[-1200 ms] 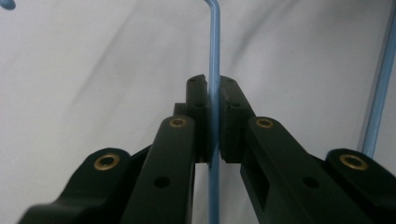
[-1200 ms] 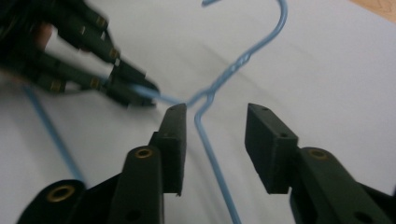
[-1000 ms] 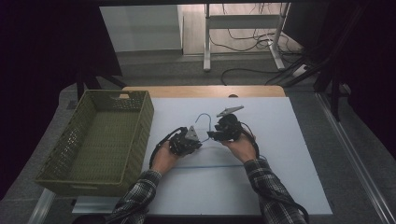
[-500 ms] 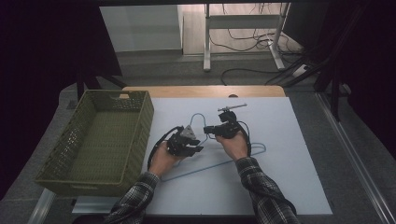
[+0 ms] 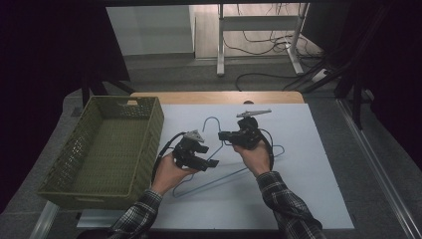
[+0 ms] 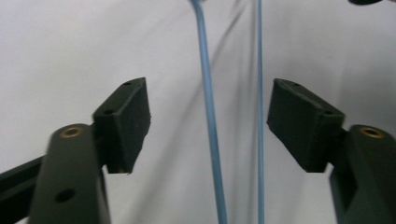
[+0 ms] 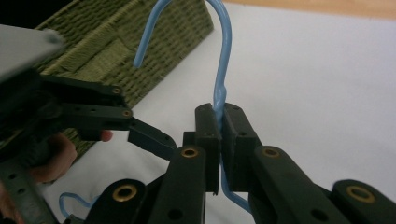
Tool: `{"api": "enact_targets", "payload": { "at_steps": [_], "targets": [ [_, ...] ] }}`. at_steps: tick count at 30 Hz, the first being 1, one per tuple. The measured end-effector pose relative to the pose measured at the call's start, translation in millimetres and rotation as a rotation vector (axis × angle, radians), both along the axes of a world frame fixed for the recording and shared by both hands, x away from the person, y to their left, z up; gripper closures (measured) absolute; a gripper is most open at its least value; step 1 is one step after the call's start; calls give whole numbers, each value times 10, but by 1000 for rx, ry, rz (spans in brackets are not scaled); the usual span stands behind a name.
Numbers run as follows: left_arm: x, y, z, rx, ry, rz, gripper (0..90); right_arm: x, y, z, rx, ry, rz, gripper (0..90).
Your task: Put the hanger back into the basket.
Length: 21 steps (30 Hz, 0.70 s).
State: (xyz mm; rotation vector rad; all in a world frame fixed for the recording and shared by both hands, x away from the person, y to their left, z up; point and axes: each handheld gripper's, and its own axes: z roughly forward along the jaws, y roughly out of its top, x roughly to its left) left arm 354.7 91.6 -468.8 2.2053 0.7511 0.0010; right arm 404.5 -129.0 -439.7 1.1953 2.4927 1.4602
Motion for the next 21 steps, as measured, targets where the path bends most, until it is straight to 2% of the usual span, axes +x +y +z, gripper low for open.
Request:
{"api": "enact_targets", "payload": {
  "at_steps": [1, 4, 8, 11, 16, 21],
  "targets": [
    [-19, 8, 27, -6, 0, -5, 228, -34, -7, 43, -2, -19, 7, 861],
    [-58, 40, 99, -36, 15, -16, 260, -132, -33, 155, -6, -65, 19, 861],
    [-94, 57, 180, -73, 38, -42, 392, -246, -69, 243, 3, -105, 40, 861],
    [-102, 32, 203, -72, 56, -83, 512, -324, -78, 284, -13, -139, 53, 860],
    [-81, 0, 177, -107, 125, -147, 669, -406, -125, 305, -12, -160, 91, 860],
    [-56, -13, 189, -140, 174, -175, 722, -469, -164, 290, -11, -169, 115, 860]
  ]
}}
